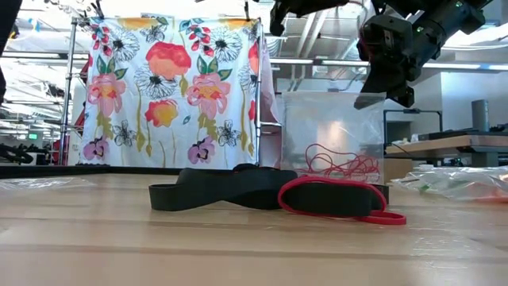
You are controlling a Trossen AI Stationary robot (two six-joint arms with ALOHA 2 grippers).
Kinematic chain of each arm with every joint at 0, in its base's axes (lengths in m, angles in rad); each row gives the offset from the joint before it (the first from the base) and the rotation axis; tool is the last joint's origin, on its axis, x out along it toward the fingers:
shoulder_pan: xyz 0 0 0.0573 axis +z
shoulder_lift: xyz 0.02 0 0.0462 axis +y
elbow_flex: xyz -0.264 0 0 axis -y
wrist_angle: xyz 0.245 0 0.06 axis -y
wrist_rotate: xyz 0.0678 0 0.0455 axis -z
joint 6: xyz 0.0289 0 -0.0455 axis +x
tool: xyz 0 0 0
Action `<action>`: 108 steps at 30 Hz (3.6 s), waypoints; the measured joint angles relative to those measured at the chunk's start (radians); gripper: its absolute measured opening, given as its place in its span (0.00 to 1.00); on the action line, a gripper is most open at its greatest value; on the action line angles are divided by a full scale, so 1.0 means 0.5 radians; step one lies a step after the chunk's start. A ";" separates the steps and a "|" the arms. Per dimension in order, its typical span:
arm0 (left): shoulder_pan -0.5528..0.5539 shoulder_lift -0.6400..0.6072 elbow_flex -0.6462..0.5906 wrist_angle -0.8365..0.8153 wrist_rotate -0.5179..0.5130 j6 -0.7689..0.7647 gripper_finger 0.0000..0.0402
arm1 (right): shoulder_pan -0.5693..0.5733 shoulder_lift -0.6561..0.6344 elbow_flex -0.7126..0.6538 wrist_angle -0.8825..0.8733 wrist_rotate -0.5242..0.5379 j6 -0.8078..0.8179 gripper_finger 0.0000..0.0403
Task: Sort rubber bands
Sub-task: Put the red rubber band into the transparent zip bag
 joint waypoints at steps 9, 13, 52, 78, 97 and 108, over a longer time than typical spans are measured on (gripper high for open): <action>0.002 0.000 0.000 -0.050 -0.017 0.063 0.00 | 0.000 0.000 0.000 -0.002 0.000 -0.018 0.03; 0.008 0.000 0.000 -0.118 -0.022 0.093 0.00 | -0.001 0.000 0.000 -0.001 0.000 -0.018 0.03; 0.082 -0.011 0.000 -0.173 0.057 0.233 0.00 | 0.001 0.000 0.000 -0.008 0.001 -0.143 0.03; -0.200 0.055 0.000 -0.357 0.050 0.486 0.00 | 0.002 0.001 -0.001 0.000 0.000 -0.042 0.03; -0.276 0.050 0.000 -0.270 -0.110 0.856 0.00 | 0.173 0.001 -0.001 -0.012 -0.008 0.053 0.03; -0.229 0.032 0.000 -0.161 -0.301 1.162 0.00 | 0.165 0.001 -0.001 -0.011 -0.007 0.053 0.03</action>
